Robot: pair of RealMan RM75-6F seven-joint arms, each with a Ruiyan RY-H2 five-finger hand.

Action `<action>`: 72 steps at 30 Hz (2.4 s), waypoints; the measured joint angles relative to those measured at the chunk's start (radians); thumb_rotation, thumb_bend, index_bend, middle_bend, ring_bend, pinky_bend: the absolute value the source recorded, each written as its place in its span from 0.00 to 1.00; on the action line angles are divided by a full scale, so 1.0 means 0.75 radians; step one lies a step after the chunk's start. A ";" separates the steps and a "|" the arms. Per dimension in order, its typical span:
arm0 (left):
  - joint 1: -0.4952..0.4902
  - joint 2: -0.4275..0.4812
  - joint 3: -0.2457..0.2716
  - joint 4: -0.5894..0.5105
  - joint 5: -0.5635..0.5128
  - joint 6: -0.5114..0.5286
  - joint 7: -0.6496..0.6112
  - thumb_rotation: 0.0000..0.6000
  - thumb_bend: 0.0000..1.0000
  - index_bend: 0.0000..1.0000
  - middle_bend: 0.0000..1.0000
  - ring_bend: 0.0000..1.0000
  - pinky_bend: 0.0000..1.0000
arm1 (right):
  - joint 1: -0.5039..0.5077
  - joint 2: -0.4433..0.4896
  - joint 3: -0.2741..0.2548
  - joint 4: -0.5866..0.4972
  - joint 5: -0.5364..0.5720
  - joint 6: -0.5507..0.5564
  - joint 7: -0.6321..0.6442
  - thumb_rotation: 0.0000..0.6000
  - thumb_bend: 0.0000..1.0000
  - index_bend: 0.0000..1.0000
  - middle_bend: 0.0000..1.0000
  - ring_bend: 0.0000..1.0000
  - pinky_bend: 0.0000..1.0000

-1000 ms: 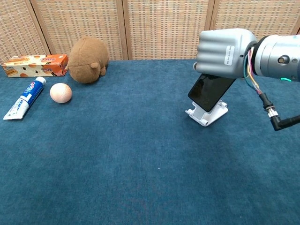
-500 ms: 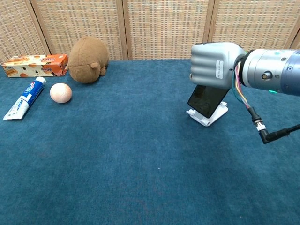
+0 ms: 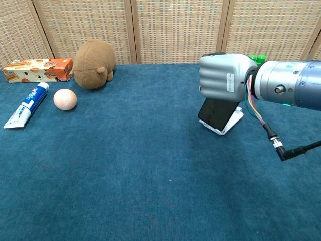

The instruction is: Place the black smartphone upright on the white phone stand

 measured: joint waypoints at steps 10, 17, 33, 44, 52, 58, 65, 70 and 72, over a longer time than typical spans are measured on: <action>0.000 0.004 -0.001 -0.001 -0.003 -0.001 -0.009 1.00 0.00 0.00 0.00 0.00 0.00 | 0.017 -0.032 -0.020 0.013 0.013 0.039 -0.024 1.00 0.36 0.51 0.36 0.34 0.44; -0.003 0.007 -0.001 0.002 -0.005 -0.006 -0.017 1.00 0.00 0.00 0.00 0.00 0.00 | 0.033 -0.028 -0.039 0.018 0.024 0.051 -0.034 1.00 0.36 0.51 0.28 0.24 0.44; -0.001 0.008 0.001 -0.001 -0.003 -0.001 -0.018 1.00 0.00 0.00 0.00 0.00 0.00 | 0.045 -0.001 -0.094 0.044 -0.073 0.016 0.047 1.00 0.36 0.36 0.06 0.00 0.24; -0.002 0.012 0.002 0.000 -0.001 -0.002 -0.025 1.00 0.00 0.00 0.00 0.00 0.00 | 0.030 -0.013 -0.100 0.064 -0.066 0.028 0.071 1.00 0.36 0.23 0.00 0.00 0.03; -0.002 0.011 0.002 0.000 -0.004 -0.003 -0.024 1.00 0.00 0.00 0.00 0.00 0.00 | 0.014 -0.007 -0.105 0.088 -0.072 0.028 0.109 1.00 0.36 0.21 0.00 0.00 0.01; -0.003 0.010 0.002 0.000 -0.006 -0.003 -0.020 1.00 0.00 0.00 0.00 0.00 0.00 | -0.001 -0.002 -0.111 0.099 -0.091 0.032 0.137 1.00 0.36 0.13 0.00 0.00 0.01; -0.006 0.010 0.001 0.001 -0.009 -0.009 -0.020 1.00 0.00 0.00 0.00 0.00 0.00 | -0.026 0.025 -0.107 0.052 -0.121 0.074 0.175 1.00 0.36 0.03 0.00 0.00 0.01; -0.005 0.012 0.003 0.001 -0.004 -0.008 -0.026 1.00 0.00 0.00 0.00 0.00 0.00 | -0.065 0.099 -0.100 -0.049 -0.182 0.149 0.261 1.00 0.36 0.00 0.00 0.00 0.01; -0.004 0.014 0.004 0.001 -0.002 -0.007 -0.031 1.00 0.00 0.00 0.00 0.00 0.00 | -0.093 0.150 -0.097 -0.103 -0.220 0.200 0.313 1.00 0.36 0.00 0.00 0.00 0.01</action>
